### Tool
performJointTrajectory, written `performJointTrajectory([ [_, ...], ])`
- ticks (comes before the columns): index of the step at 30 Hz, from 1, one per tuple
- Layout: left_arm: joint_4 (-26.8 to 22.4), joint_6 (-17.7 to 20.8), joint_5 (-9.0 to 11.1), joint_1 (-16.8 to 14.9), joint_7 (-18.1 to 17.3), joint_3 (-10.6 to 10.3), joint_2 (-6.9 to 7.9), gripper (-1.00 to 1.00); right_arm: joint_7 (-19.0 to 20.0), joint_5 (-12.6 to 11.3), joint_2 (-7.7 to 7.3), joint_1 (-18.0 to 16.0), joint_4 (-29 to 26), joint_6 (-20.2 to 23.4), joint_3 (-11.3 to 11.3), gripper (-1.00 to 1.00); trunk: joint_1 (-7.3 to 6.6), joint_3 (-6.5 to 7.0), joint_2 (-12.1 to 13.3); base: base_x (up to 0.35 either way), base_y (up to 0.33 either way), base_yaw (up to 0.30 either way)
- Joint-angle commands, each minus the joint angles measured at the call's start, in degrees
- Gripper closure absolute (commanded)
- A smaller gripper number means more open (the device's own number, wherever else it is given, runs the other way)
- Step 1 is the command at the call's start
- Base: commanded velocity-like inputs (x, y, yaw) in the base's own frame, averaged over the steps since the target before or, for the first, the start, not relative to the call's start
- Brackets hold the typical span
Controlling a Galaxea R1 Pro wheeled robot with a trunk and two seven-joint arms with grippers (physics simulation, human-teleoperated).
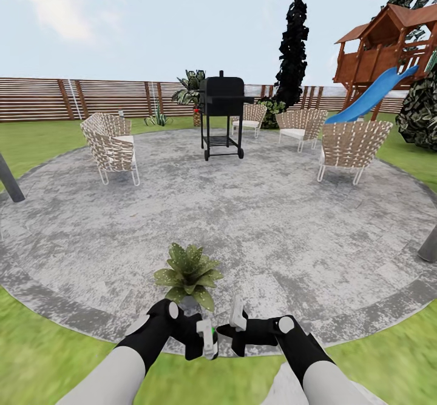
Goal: Pick up the pesticide atomizer in the garden and spray insectifuge to fully cover both potted plants in the garden.
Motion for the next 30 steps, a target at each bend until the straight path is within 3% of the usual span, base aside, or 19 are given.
performJointTrajectory([
  [1,0.0,-0.5,-0.3,0.0,-0.1,0.0,-0.01,1.0,0.3,0.4,0.08,0.0,-0.1,-0.2,-0.5,1.0,-0.01,-0.06,0.0,0.0,0.0,0.0],
  [21,0.2,-0.9,-0.3,-0.1,0.0,0.0,-0.01,1.0,0.3,0.4,0.1,0.0,-0.1,-0.2,-0.5,1.0,-0.01,-0.06,0.0,0.0,0.0,0.0],
  [26,0.2,-1.0,1.7,0.0,-0.1,-0.1,-0.01,1.0,0.3,0.4,0.08,0.0,-0.1,-0.2,-0.5,1.0,-0.01,-0.06,0.0,0.0,0.0,0.0],
  [30,0.2,-1.0,2.0,0.0,-0.1,-0.1,-0.01,1.0,0.3,0.4,0.1,0.0,0.0,-0.2,-0.5,1.0,-0.01,-0.06,0.0,0.0,0.0,0.0],
])
